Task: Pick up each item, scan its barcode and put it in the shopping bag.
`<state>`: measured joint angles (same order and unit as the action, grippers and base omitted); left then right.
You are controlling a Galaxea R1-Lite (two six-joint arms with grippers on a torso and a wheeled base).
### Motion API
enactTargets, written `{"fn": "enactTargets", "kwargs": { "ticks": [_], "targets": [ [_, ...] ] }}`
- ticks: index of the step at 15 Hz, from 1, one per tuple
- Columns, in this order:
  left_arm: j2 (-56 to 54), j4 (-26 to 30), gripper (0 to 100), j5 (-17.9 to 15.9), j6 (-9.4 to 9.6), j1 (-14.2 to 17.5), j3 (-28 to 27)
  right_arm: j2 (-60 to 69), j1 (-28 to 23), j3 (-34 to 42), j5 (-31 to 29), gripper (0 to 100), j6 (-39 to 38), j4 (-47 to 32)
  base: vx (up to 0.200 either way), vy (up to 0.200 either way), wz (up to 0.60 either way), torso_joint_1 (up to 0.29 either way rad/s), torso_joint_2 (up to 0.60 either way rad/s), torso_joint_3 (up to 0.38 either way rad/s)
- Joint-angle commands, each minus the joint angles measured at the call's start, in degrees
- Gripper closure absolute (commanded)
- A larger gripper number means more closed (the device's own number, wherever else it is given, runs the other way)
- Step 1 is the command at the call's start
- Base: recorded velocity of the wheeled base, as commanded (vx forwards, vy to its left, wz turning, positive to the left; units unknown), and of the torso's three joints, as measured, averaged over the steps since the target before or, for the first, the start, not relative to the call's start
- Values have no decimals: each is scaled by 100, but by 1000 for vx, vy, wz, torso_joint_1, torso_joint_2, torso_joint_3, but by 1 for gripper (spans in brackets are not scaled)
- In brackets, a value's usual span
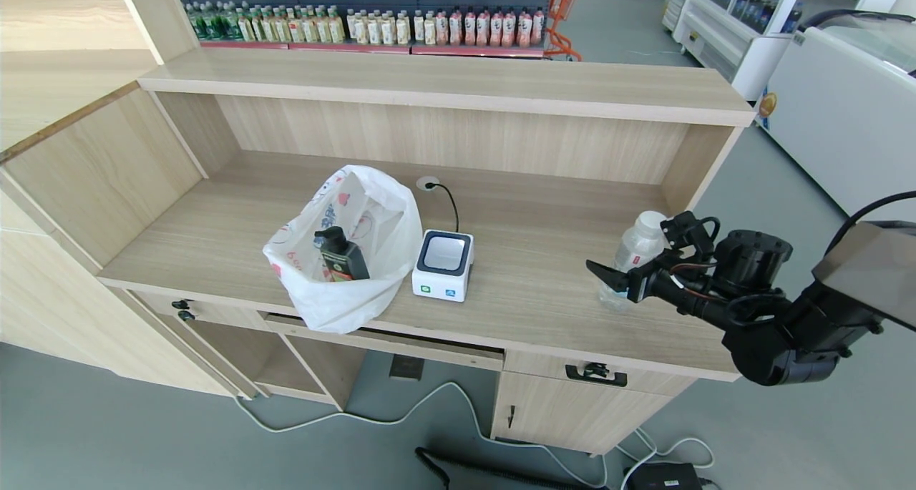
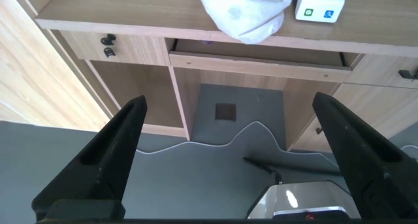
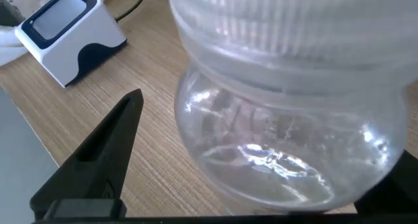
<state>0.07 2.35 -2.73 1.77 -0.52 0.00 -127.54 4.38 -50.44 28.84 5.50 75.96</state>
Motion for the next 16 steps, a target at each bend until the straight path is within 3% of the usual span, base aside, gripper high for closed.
{"fn": "enactTargets", "kwargs": {
  "ticks": [1, 13, 16],
  "targets": [
    [1, 2, 0, 1, -1, 0, 0, -113, 2, -132, 16, 100, 4, -2, 0, 0, 0, 0, 0, 0],
    [1, 2, 0, 1, -1, 0, 0, 449, -104, -203, 139, 100, -22, -73, 0, 0, 0, 0, 0, 0],
    [1, 2, 0, 1, -1, 0, 0, 2093, -183, -124, 842, 100, -1640, -1277, 0, 0, 0, 0, 0, 0]
  ]
}}
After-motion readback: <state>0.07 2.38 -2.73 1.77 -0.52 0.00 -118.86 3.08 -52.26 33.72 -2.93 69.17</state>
